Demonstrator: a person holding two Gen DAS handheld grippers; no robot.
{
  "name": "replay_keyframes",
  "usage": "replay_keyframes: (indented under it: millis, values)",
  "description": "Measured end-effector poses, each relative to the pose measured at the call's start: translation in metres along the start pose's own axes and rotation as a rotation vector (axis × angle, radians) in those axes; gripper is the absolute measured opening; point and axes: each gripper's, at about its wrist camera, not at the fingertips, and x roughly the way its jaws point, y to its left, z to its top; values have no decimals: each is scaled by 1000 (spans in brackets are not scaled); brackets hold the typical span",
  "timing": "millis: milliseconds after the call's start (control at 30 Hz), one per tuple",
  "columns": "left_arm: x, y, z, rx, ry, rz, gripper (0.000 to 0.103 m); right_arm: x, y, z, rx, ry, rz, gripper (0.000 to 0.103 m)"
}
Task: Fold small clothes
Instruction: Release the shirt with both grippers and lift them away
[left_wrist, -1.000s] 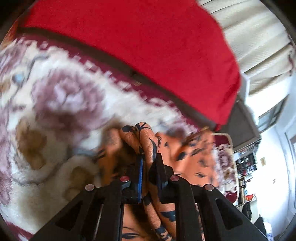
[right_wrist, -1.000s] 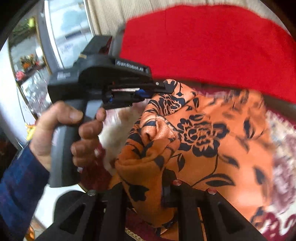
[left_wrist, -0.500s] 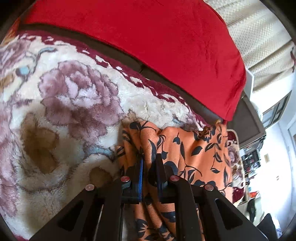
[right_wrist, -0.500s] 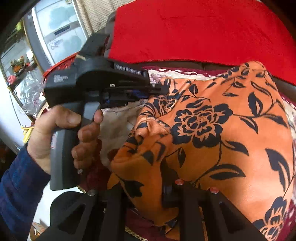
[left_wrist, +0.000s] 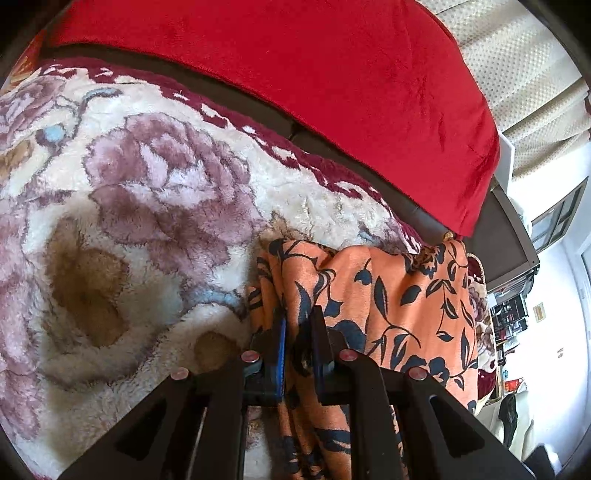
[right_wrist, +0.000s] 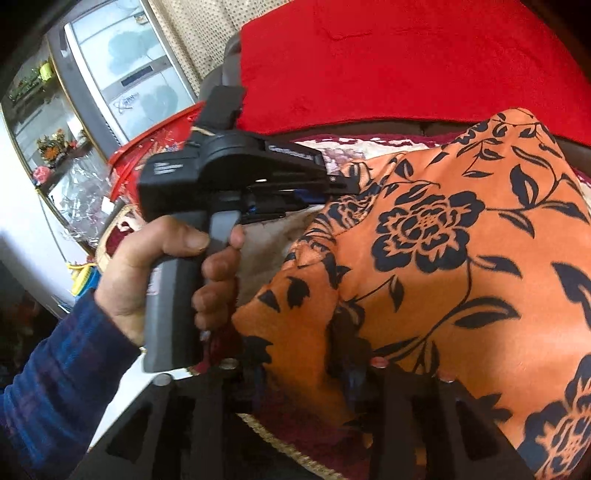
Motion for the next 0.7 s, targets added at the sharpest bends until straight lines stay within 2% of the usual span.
replay_keyframes:
  millis: [33,67,167,333,467,533,600,700]
  values:
    - [0,0,0,0,0,2,12,-6,5,-5,-2,-3,25,63]
    - [1,0,0,-1,0,4,12,-7,11,-10,-13,-4,53,66]
    - [-1,0,0,-6,2,12,12,-14,23,-22,-50,-14,76,67]
    - [-28,-14,-3,8,-40,66,12,-9,10,-25,-10,13,131,68]
    - [-78,-45,-26,93,-96,13,11,-18,-4,-26,36,-4,187,69]
    - [-88,-52,-43,96,-79,0,11,-27,-8,-30,41,-7,218,69]
    - [-84,-53,-63,90,-23,0,11,-43,-13,-37,28,-20,247,69]
    - [-64,-47,-91,98,55,77,10,-76,-34,-52,66,-43,256,72]
